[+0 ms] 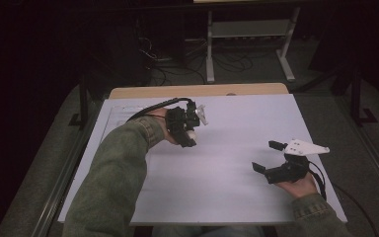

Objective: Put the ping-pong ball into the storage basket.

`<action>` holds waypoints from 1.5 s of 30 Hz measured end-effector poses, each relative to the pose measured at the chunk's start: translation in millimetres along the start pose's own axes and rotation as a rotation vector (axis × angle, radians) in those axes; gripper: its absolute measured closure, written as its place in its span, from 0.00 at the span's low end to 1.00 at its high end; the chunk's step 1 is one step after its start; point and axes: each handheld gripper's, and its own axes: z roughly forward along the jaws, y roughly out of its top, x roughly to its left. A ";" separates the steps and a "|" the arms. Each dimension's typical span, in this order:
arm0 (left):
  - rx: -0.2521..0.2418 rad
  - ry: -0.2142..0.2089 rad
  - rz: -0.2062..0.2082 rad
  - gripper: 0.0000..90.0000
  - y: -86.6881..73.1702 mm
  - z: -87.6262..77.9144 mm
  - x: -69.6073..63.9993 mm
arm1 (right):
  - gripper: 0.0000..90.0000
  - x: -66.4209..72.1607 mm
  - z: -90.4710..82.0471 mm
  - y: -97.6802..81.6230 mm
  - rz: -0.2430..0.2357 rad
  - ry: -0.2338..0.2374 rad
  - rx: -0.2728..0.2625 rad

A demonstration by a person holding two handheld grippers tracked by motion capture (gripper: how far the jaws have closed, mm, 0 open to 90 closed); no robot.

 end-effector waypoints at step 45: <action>0.011 0.022 0.022 0.56 4.4 -57.7 -0.9 | 0.00 -0.5 -3.1 -0.7 0.008 -0.005 -0.006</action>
